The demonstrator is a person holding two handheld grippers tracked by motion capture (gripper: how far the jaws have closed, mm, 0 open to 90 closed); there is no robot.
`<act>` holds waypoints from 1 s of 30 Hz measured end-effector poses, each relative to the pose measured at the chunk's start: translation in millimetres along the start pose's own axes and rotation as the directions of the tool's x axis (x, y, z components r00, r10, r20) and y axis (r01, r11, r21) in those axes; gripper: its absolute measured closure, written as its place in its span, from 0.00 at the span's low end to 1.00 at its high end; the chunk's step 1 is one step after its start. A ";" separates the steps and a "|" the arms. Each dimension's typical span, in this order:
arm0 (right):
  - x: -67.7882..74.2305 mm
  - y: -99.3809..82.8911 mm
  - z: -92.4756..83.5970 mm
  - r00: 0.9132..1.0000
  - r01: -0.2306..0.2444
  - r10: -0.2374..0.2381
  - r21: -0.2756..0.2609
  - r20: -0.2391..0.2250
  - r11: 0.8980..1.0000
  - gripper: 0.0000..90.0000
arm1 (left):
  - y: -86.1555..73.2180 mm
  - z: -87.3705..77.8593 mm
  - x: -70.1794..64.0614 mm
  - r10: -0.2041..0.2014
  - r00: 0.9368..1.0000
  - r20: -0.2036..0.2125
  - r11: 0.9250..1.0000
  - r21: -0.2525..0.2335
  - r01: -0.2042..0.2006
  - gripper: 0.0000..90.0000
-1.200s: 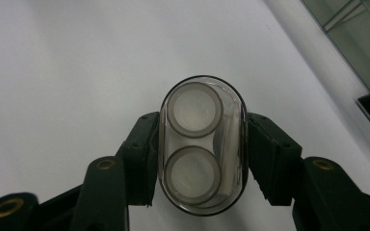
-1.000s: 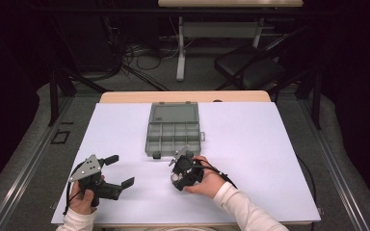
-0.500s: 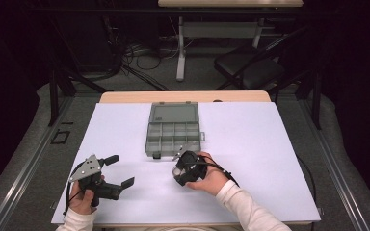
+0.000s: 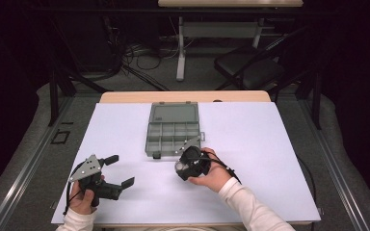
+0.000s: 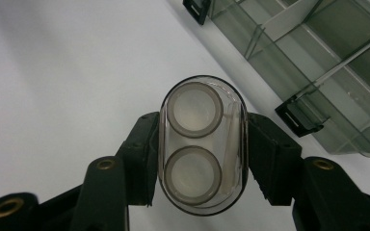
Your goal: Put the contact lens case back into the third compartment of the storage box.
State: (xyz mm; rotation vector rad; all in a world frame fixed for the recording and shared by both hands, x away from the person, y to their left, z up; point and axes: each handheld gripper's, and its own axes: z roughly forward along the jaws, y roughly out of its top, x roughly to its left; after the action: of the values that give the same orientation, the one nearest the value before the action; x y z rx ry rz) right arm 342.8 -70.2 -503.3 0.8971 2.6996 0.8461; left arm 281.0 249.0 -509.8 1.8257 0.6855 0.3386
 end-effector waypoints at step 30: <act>-32.0 17.7 -12.5 0.995 -0.077 0.082 -0.078 0.064 0.994 0.54 | -0.2 0.7 0.7 -0.006 1.000 -0.007 1.000 0.000 0.006 0.00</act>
State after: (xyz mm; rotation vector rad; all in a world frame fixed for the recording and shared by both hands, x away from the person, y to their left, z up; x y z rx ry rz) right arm 373.3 -83.4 -483.4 1.0031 2.5726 0.9103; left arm 281.9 248.9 -510.3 1.8234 0.6954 0.3413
